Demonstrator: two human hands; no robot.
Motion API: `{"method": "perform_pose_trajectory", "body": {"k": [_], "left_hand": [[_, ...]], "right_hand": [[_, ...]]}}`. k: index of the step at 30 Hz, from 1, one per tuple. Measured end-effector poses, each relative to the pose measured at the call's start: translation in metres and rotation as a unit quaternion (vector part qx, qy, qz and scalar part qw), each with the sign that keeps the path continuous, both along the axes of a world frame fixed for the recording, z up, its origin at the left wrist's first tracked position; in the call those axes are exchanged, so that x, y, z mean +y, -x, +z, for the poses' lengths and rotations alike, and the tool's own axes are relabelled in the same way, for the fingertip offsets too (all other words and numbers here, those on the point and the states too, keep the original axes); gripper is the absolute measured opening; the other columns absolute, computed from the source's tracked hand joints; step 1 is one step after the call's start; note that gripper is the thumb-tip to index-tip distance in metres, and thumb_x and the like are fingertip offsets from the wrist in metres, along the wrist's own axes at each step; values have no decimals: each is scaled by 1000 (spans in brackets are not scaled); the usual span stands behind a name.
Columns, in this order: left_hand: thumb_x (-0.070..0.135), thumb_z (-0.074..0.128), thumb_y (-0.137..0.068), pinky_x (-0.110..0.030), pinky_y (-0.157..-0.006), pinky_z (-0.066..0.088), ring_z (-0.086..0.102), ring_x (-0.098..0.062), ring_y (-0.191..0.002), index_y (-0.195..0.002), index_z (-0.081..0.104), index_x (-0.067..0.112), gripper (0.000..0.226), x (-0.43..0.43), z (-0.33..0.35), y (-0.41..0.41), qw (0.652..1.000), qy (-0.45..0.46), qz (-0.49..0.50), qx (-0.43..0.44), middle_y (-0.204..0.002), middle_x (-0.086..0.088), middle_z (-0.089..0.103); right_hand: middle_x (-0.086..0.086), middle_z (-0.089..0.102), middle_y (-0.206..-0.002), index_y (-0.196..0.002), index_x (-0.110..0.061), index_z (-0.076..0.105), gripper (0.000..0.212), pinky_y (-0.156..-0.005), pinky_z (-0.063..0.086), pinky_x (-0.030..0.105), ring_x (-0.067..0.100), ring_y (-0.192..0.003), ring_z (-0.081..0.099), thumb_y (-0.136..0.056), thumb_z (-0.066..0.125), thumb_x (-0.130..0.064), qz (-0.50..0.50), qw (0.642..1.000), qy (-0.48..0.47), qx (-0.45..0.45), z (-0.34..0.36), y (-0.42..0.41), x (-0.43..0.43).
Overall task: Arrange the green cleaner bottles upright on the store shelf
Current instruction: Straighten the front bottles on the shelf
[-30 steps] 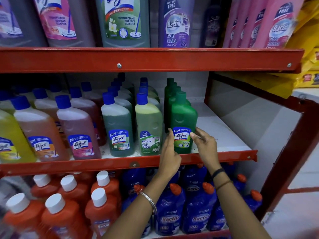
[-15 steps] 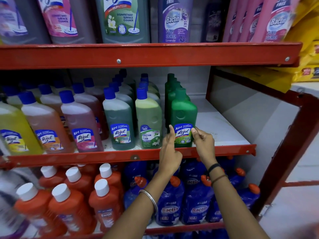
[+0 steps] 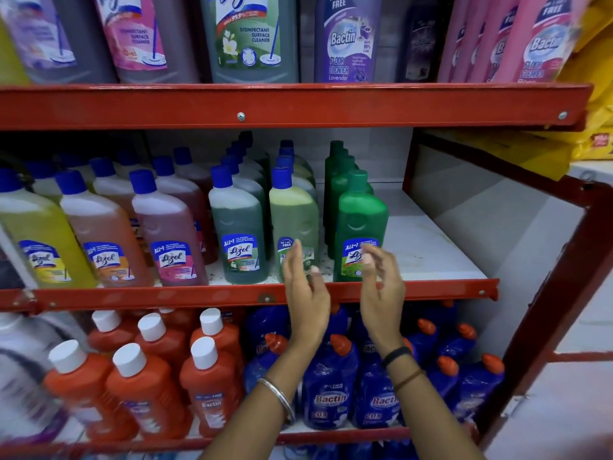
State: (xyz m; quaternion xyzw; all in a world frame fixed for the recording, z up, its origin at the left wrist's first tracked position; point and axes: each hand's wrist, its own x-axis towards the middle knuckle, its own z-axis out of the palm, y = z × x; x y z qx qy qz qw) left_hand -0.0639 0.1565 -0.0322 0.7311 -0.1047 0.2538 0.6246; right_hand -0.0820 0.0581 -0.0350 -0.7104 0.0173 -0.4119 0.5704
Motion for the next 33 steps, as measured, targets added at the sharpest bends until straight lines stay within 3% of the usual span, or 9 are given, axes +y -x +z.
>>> {"method": "perform_pose_trajectory", "body": {"k": [2, 4, 7, 9, 13, 21, 27, 31, 33], "left_hand": [[17, 38, -95, 4, -102, 14, 25, -5, -137, -143, 27, 17, 49, 15, -2, -9, 999, 24, 22, -19, -151, -2, 26], [31, 31, -96, 3, -103, 8, 14, -1, -139, -144, 23, 19, 51, 29, -3, -19, 999, 31, 15, 2, -155, 2, 20], [42, 20, -97, -21, -115, 8, 11, -1, -140, -145, 17, 25, 51, 43, -3, -29, 997, 25, -51, 57, -156, 5, 17], [44, 12, -96, -22, -111, 10, 14, 0, -136, -146, 14, 28, 52, 50, -3, -33, 992, -7, -85, 93, -156, 4, 17], [40, 9, -96, -19, -106, 7, 13, -9, -142, -146, 5, 30, 51, 58, -2, -35, 984, -93, -99, 115, -157, 0, 14], [45, 15, -95, -23, -96, 23, 30, -19, -137, -146, 1, 31, 54, 67, -2, -24, 979, -149, -90, 103, -156, -2, 20], [48, 20, -94, -22, -104, 18, 23, -15, -141, -146, 6, 28, 57, 77, -1, -27, 974, -159, -124, 102, -155, 0, 22], [16, 44, -94, -21, -108, 21, 34, -17, -134, -136, 41, 15, 42, 95, -6, -25, 993, -110, -18, 29, -142, -7, 41], [-2, 46, -87, -14, -108, 19, 34, -19, -132, -134, 42, 11, 49, 111, -9, -27, 997, -67, 50, 2, -139, -12, 39]], "right_hand": [[-3, 53, -135, -132, -20, 50, 43, -106, 37, 21, 3, -126, 46, -94, 36, -37, 128, 989, 43, 55, -2, -4, 20], [-4, 33, -153, -143, -24, 32, 53, -117, 23, 29, 4, -140, 28, -93, 31, -40, 202, 970, 43, 129, -3, -15, 34], [-4, 8, -160, -148, -20, 10, 68, -121, 8, 34, 7, -146, 7, -85, 25, -39, 207, 955, 35, 209, 0, -31, 50], [-2, 4, -160, -149, -18, 6, 72, -121, 6, 33, 10, -146, 4, -81, 23, -38, 184, 954, 34, 236, 3, -38, 54], [2, 9, -160, -149, -15, 8, 71, -120, 9, 31, 15, -146, 9, -81, 20, -34, 144, 960, 45, 237, 7, -44, 60], [9, 25, -156, -145, -7, 24, 68, -118, 18, 28, 17, -143, 24, -80, 20, -28, 99, 975, 72, 188, 7, -27, 63], [8, 31, -154, -145, -10, 29, 67, -113, 21, 23, 17, -141, 29, -81, 26, -31, 91, 977, 47, 185, 3, -32, 66], [8, 49, -137, -130, -8, 49, 52, -108, 34, 31, 15, -125, 43, -83, 38, -29, -38, 995, -30, 82, -7, -20, 84], [7, 55, -128, -122, -7, 55, 44, -106, 39, 37, 15, -120, 48, -83, 39, -19, -42, 999, -4, 3, -14, -13, 99]]}}
